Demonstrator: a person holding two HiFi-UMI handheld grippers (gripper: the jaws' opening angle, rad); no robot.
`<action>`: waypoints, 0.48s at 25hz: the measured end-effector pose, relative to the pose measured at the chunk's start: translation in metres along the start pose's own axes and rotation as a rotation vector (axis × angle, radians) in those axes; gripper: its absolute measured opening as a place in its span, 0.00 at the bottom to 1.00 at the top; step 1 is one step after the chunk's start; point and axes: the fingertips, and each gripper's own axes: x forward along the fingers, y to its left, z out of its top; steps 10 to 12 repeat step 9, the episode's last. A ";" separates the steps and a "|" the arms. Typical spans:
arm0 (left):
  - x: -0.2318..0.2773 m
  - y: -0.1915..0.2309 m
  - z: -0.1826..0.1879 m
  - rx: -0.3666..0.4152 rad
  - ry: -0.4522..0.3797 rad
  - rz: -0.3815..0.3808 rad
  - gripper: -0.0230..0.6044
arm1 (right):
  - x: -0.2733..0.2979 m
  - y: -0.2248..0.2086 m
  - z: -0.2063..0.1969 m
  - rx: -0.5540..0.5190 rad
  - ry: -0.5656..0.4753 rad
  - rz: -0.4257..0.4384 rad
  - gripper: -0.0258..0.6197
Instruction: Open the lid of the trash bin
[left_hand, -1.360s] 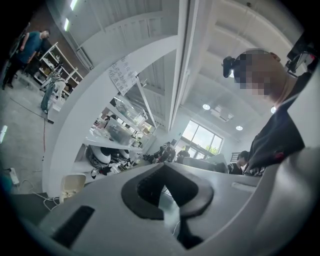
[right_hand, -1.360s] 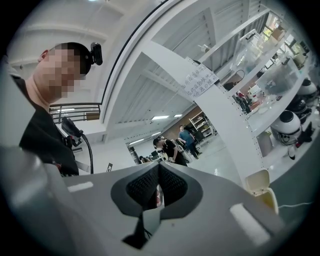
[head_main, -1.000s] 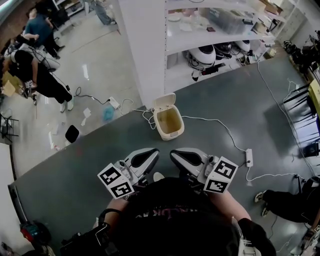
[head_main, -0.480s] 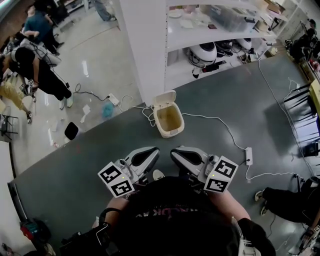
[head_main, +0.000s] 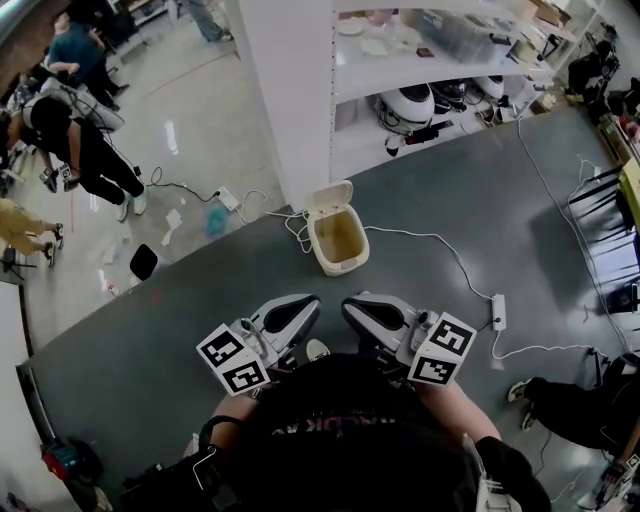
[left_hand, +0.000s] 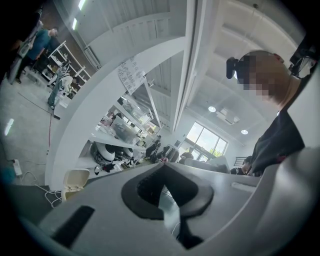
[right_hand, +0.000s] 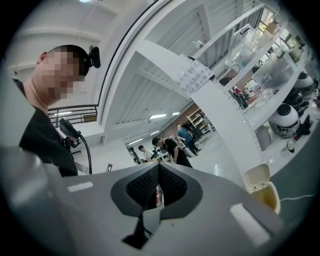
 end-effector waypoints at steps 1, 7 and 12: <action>0.000 0.000 0.001 0.000 0.000 0.000 0.04 | 0.000 0.000 0.001 0.000 0.001 0.000 0.05; -0.001 0.000 0.000 -0.004 -0.003 0.003 0.04 | 0.000 0.001 -0.001 0.000 0.004 0.000 0.05; -0.003 -0.001 0.000 -0.003 -0.004 0.004 0.04 | 0.000 0.003 -0.002 -0.001 0.004 0.000 0.05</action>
